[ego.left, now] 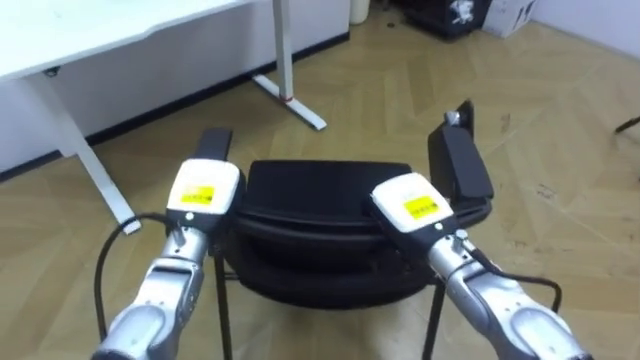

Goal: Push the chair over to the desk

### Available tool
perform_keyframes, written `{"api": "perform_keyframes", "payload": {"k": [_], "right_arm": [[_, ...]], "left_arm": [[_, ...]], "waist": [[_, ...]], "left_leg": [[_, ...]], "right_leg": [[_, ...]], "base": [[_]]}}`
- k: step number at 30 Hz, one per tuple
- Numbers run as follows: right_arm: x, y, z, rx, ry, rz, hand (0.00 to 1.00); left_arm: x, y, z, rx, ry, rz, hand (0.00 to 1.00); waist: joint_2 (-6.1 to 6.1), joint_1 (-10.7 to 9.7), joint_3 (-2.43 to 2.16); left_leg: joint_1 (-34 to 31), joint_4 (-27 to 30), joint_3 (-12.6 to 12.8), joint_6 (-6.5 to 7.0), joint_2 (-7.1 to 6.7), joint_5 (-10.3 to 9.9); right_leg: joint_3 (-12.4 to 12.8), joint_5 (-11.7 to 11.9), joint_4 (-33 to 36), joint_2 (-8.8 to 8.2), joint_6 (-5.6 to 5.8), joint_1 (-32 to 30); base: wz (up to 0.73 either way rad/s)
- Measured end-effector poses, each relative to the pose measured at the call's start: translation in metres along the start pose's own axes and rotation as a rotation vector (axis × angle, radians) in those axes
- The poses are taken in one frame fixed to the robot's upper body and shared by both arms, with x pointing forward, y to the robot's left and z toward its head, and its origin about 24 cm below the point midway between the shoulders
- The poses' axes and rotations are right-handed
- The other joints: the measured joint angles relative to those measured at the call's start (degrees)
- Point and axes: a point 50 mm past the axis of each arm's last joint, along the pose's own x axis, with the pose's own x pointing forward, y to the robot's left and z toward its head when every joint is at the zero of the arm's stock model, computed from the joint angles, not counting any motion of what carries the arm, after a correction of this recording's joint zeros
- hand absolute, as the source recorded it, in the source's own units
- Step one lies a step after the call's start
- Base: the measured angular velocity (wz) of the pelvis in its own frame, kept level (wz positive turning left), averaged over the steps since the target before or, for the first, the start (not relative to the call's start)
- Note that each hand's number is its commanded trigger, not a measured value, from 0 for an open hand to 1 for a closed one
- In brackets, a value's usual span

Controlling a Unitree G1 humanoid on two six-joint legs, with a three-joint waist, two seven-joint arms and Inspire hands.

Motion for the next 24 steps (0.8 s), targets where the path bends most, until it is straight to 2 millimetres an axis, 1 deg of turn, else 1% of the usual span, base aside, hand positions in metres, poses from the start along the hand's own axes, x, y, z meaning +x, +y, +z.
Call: {"api": "perform_keyframes", "payload": {"k": [1, 2, 3, 4, 5, 6, 7, 8, 9, 10, 11, 12, 13, 14, 15, 16, 17, 18, 19, 20, 21, 22, 23, 24], "right_arm": [[-0.001, 0.001, 0.002, -0.010, -0.009, -0.012, 1.00], [-0.004, 0.001, 0.004, -0.011, -0.015, -0.026, 1.00], [-0.005, 0.001, 0.005, -0.012, -0.018, -0.037, 1.00], [-0.006, 0.001, 0.006, -0.016, -0.020, -0.053, 1.00], [-0.007, 0.001, 0.006, -0.021, -0.023, -0.064, 1.00], [-0.007, 0.001, 0.007, -0.026, -0.023, -0.071, 1.00], [-0.007, 0.000, 0.006, -0.036, -0.016, -0.083, 1.00], [-0.007, -0.002, 0.002, -0.048, -0.004, -0.099, 1.00], [-0.007, -0.003, 0.000, -0.051, 0.003, -0.106, 1.00], [-0.006, -0.003, -0.002, -0.049, 0.017, -0.114, 1.00], [-0.006, -0.001, -0.004, -0.043, 0.026, -0.118, 1.00], [-0.006, -0.001, -0.004, -0.041, 0.028, -0.119, 1.00], [-0.007, 0.001, -0.004, -0.031, 0.033, -0.115, 1.00], [-0.006, 0.004, -0.002, -0.017, 0.036, -0.111, 1.00], [-0.006, 0.004, -0.001, -0.012, 0.038, -0.110, 1.00], [-0.005, 0.006, 0.001, -0.003, 0.041, -0.106, 1.00], [-0.004, 0.007, 0.003, 0.001, 0.044, -0.106, 1.00], [-0.004, 0.007, 0.003, -0.001, 0.042, -0.106, 1.00], [-0.002, 0.006, 0.005, -0.005, 0.036, -0.107, 1.00], [-0.001, 0.006, 0.007, -0.005, 0.030, -0.108, 1.00], [-0.001, 0.005, 0.008, -0.005, 0.027, -0.109, 1.00], [-0.001, 0.006, 0.010, -0.003, 0.021, -0.107, 1.00], [-0.001, 0.007, 0.011, -0.004, 0.015, -0.105, 1.00], [-0.001, 0.007, 0.012, -0.006, 0.011, -0.105, 1.00]], "left_arm": [[0.000, 0.002, -0.001, -0.008, 0.003, 0.012, 1.00], [-0.001, 0.004, -0.002, -0.011, 0.003, 0.020, 1.00], [-0.001, 0.005, -0.003, -0.011, 0.001, 0.026, 1.00], [-0.002, 0.007, -0.005, -0.013, 0.000, 0.032, 1.00], [-0.001, 0.009, -0.006, -0.015, -0.007, 0.037, 1.00], [-0.001, 0.009, -0.007, -0.017, -0.010, 0.038, 1.00], [0.000, 0.010, -0.006, -0.018, -0.015, 0.038, 1.00], [0.003, 0.013, -0.004, -0.019, -0.023, 0.042, 1.00], [0.006, 0.015, -0.002, -0.020, -0.027, 0.048, 1.00], [0.010, 0.017, -0.001, -0.019, -0.033, 0.054, 1.00], [0.012, 0.017, 0.000, -0.016, -0.047, 0.054, 1.00], [0.013, 0.017, 0.000, -0.015, -0.054, 0.055, 1.00], [0.014, 0.018, -0.001, -0.012, -0.057, 0.059, 1.00], [0.015, 0.018, -0.001, -0.010, -0.058, 0.066, 1.00], [0.016, 0.017, -0.002, -0.008, -0.057, 0.063, 1.00], [0.017, 0.016, -0.003, -0.004, -0.057, 0.060, 1.00], [0.016, 0.015, -0.004, -0.002, -0.053, 0.065, 1.00], [0.016, 0.015, -0.005, -0.001, -0.054, 0.069, 1.00], [0.017, 0.017, -0.007, 0.003, -0.057, 0.082, 1.00], [0.016, 0.016, -0.008, 0.003, -0.057, 0.088, 1.00], [0.015, 0.015, -0.008, 0.002, -0.055, 0.085, 1.00], [0.015, 0.015, -0.009, 0.001, -0.053, 0.091, 1.00], [0.014, 0.013, -0.010, -0.001, -0.047, 0.088, 1.00], [0.013, 0.012, -0.010, -0.005, -0.046, 0.088, 1.00]], "waist": [[0.01, 0.2, -0.08], [-0.22, 0.2, -0.33], [-0.33, 0.1, -0.41], [-0.66, 0.1, -0.85], [-1.05, -0.1, -1.43], [-1.19, -0.2, -1.52], [-1.90, -0.6, -1.95], [-2.33, -1.0, -2.01], [-2.61, -1.1, -1.88], [-2.50, -1.1, -1.29], [-2.14, -1.1, -0.99], [-2.10, -1.2, -0.98], [-1.99, -1.4, -0.79], [-1.69, -1.4, -0.60], [-1.58, -1.4, -0.56], [-1.27, -1.1, -0.44], [-1.00, -0.6, -0.32], [-0.80, -0.3, -0.19], [-0.53, -0.1, 0.02], [-0.18, -0.1, 0.26], [-0.12, -0.1, 0.32], [-0.13, -0.4, 0.31], [-0.19, -0.8, 0.26], [-0.23, -1.0, 0.22]], "left_leg": [[-0.5, -0.5, -0.7, 0.71, 0.19, 1.2], [-0.6, -0.1, -0.6, 0.36, -0.15, 2.8], [-0.8, 0.0, -0.6, 0.51, -0.52, 3.8], [-1.1, 1.0, -0.3, 1.58, -1.31, 4.8], [-1.1, 2.8, 0.4, 2.09, -2.53, 4.9], [-1.1, 3.7, 0.5, 2.87, -3.44, 4.4], [-0.7, 5.1, 0.4, 5.22, -6.05, 2.8], [-0.6, 6.8, 0.0, 7.15, -7.98, 1.2], [-0.5, 7.5, -0.4, 7.70, -8.60, 0.6], [0.1, 8.4, -1.3, 8.38, -9.40, -0.6], [0.9, 8.7, -2.3, 8.85, -9.88, -1.5], [1.2, 8.7, -2.7, 8.98, -9.90, -1.9], [2.1, 8.7, -3.7, 9.25, -9.93, -2.7], [3.2, 8.3, -4.7, 9.44, -9.86, -3.2], [3.7, 8.0, -5.2, 9.49, -9.86, -3.4], [4.9, 7.5, -6.0, 9.48, -9.83, -3.9], [5.7, 7.1, -7.0, 9.36, -9.81, -4.3], [6.1, 6.8, -7.5, 9.26, -9.77, -4.4], [6.9, 6.0, -8.8, 9.07, -9.77, -4.5], [7.8, 5.4, -10.3, 8.79, -9.75, -4.6], [8.2, 5.1, -11.0, 8.55, -9.74, -4.8], [9.1, 4.3, -12.2, 8.20, -9.80, -5.0], [10.2, 3.6, -13.4, 7.70, -9.90, -5.3], [10.5, 3.6, -14.1, 7.42, -9.94, -5.7]], "right_leg": [[-1.0, -0.8, 0.0, -0.54, 0.80, 0.8], [-2.3, -1.6, 0.0, -1.88, 2.05, 1.6], [-2.6, -1.9, 0.0, -2.43, 2.54, 1.8], [-2.6, -2.6, 0.2, -3.72, 3.71, 2.1], [-2.7, -3.1, 1.1, -5.70, 4.40, 2.3], [-2.8, -3.6, 1.8, -6.72, 4.96, 2.4], [-2.6, -5.2, 4.0, -8.81, 5.22, 2.6], [-2.4, -6.0, 7.7, -10.51, 4.37, 2.3], [-2.2, -5.8, 10.4, -11.28, 3.92, 1.5], [-1.1, -3.6, 17.3, -12.41, 3.29, -0.8], [0.9, 0.5, 23.5, -12.65, 3.11, -3.6], [1.5, 2.7, 26.4, -12.70, 2.94, -5.1], [2.4, 6.4, 30.7, -12.51, 3.32, -7.2], [2.3, 7.1, 34.0, -11.72, 3.51, -8.9], [2.3, 6.9, 35.3, -11.41, 3.41, -10.0], [1.7, 6.2, 37.4, -10.41, 3.77, -12.3], [1.0, 5.5, 37.8, -9.15, 3.65, -14.9], [0.7, 5.0, 37.4, -8.34, 3.40, -16.2], [0.5, 4.4, 34.7, -6.56, 2.92, -18.8], [0.7, 4.3, 30.1, -4.23, 2.80, -20.9], [0.8, 4.4, 27.2, -3.28, 2.66, -21.7], [1.1, 5.0, 20.1, -1.66, 1.96, -22.9], [1.9, 6.9, 11.1, -0.32, 1.42, -22.9], [2.6, 8.1, 7.0, 0.20, 1.34, -22.6]], "base": [[-0.23], [-0.18], [-0.16], [-0.22], [-0.24], [-0.22], [-0.07], [0.00], [0.00], [0.00], [0.07], [0.19], [0.23], [0.21], [0.16], [0.06], [0.04], [0.05], [0.14], [0.22], [0.38], [0.52], [0.56], [0.58]]}}
